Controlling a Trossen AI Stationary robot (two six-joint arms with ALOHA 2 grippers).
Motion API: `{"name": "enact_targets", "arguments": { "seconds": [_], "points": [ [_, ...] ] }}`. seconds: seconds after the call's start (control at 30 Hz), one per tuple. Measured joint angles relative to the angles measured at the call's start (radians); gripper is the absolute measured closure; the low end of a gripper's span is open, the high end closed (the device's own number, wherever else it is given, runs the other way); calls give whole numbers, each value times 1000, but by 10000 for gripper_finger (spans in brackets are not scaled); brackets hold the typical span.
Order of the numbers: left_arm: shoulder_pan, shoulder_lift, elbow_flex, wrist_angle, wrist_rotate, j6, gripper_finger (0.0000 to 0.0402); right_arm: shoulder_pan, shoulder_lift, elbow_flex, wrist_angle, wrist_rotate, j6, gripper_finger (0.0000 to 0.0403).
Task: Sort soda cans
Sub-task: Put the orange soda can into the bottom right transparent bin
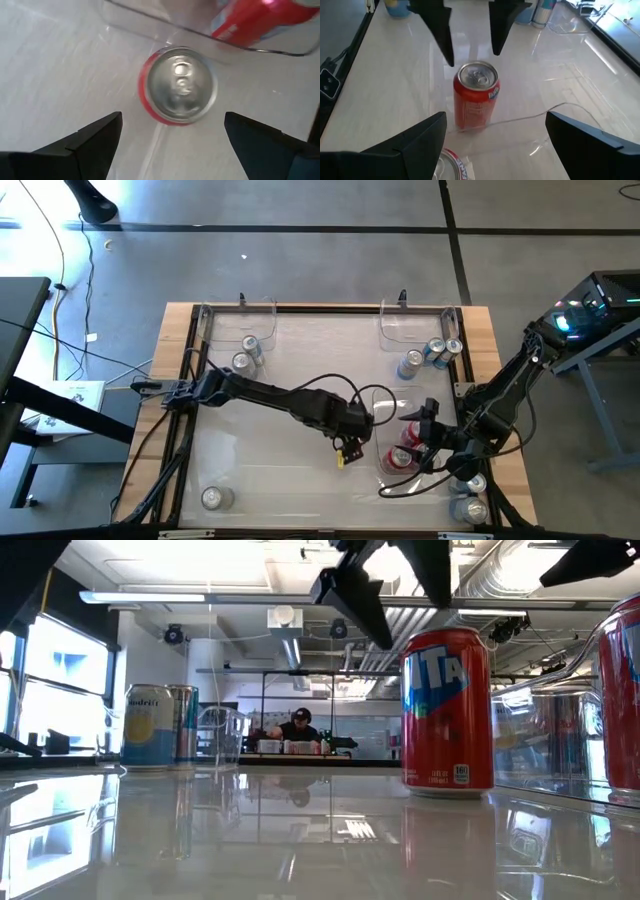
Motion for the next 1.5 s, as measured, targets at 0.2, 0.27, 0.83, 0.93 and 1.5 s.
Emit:
{"name": "enact_targets", "arguments": {
  "seconds": [0.2, 0.27, 0.83, 0.93, 1.5],
  "points": [
    [-47, 0, 25, -115, -36, 16, 55, -77, 8, 0, 187, -80, -136, 66],
    [-68, -1, 22, -198, -67, 11, 55, -122, 31, 0, 273, -133, -202, 66],
    [-151, -46, -450, 89, -305, -37, 75, -376, 273, 0, 507, -378, -203, 66],
    [-172, -138, -540, 95, -344, -101, 78, -392, 307, 20, 497, -386, -197, 66],
    [-176, -469, -1073, 893, -295, -60, 79, -413, 545, 380, -39, -397, -84, 73]
  ]
}}
